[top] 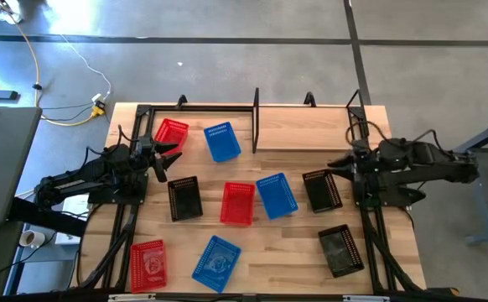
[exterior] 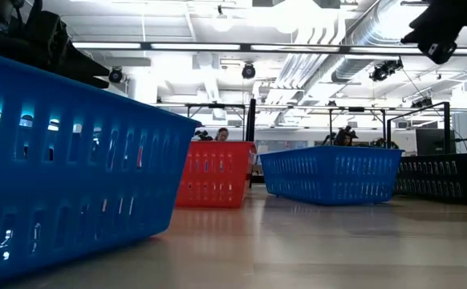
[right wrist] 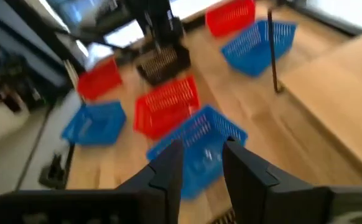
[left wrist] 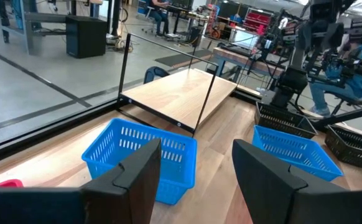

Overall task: Stack baskets on shelf by color
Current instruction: Put the top right black basket on the shelf

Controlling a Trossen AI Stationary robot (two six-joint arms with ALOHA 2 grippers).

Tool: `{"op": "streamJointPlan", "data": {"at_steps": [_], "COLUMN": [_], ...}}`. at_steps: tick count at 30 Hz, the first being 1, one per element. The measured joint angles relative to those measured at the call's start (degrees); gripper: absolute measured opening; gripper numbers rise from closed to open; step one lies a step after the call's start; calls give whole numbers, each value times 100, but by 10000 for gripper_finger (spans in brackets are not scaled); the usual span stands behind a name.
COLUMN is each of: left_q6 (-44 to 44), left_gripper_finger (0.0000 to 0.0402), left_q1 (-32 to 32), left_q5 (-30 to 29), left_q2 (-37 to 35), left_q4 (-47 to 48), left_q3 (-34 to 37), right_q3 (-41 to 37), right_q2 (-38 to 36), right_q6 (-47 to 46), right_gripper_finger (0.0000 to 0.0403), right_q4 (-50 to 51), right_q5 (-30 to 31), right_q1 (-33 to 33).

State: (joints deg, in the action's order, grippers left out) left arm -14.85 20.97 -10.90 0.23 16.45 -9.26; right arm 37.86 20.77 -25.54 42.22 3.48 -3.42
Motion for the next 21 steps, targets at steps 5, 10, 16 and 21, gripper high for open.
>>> {"op": "streamJointPlan", "data": {"at_steps": [5, 10, 16, 21], "left_q6": [-7, -5, -7, -7], "left_gripper_finger": [188, 188, 188, 188], "left_q1": [-2, -2, -1, -1], "left_q5": [0, -33, -44, -46], "left_q2": [2, 0, 1, 1], "left_q4": [0, 0, 0, 0], "left_q3": [0, 0, 0, 1], "right_q3": [176, 173, 169, 164], "right_q2": [476, 914, 1462, 1927], "right_q6": [71, 279, 643, 632], "right_gripper_finger": [138, 165, 169, 169], "right_q4": [604, 1070, 1242, 1246], "right_q5": [-417, -1190, -1599, -1602], "right_q1": [0, -2, -158, -555]}}
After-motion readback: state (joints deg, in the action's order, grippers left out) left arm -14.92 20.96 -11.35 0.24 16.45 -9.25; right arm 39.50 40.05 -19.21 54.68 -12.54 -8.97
